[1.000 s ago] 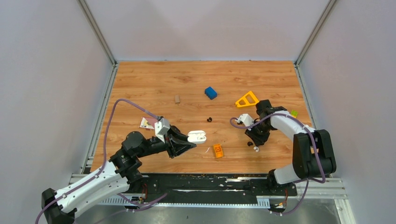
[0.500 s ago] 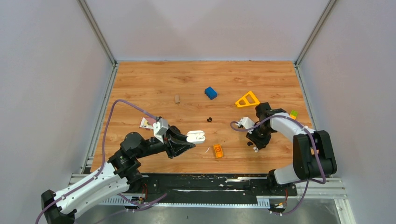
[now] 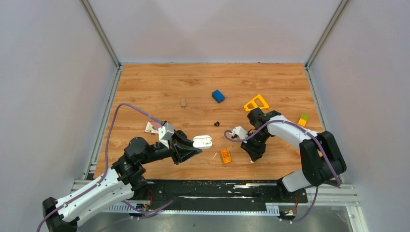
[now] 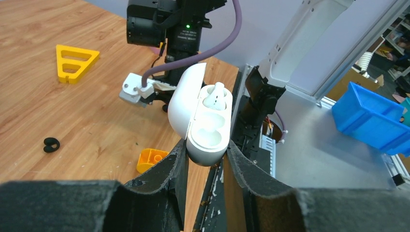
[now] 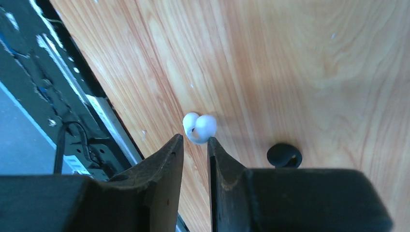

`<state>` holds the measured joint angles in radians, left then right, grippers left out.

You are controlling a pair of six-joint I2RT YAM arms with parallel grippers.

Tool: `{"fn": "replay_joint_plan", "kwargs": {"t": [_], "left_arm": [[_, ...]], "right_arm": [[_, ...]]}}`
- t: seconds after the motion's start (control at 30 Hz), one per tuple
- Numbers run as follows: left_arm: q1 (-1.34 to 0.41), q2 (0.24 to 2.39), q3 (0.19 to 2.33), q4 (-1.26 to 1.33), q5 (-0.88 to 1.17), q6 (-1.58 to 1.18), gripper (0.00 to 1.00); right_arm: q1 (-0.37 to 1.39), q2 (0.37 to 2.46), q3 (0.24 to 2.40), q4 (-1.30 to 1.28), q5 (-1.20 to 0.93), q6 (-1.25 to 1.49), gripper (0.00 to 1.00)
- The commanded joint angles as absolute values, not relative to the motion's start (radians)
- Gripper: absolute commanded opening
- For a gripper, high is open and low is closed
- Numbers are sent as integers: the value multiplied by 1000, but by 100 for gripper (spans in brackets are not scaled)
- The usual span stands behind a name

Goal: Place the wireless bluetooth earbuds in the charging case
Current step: Pick up the earbud from the center of the board.

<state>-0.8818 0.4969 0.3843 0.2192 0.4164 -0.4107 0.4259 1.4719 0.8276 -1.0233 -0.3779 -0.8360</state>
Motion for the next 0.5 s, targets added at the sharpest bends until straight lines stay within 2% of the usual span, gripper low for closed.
{"fn": "replay_joint_plan", "kwargs": {"t": [0.0, 0.27, 0.47], "left_arm": [[-882, 482, 436, 214, 415, -409, 0], [-882, 445, 431, 184, 398, -400, 0], [-882, 448, 440, 178, 396, -394, 0]], "right_arm": [[443, 1499, 901, -1081, -486, -813, 25], [443, 1358, 880, -1134, -420, -938, 28], [449, 1224, 837, -1103, -452, -1058, 28]]}}
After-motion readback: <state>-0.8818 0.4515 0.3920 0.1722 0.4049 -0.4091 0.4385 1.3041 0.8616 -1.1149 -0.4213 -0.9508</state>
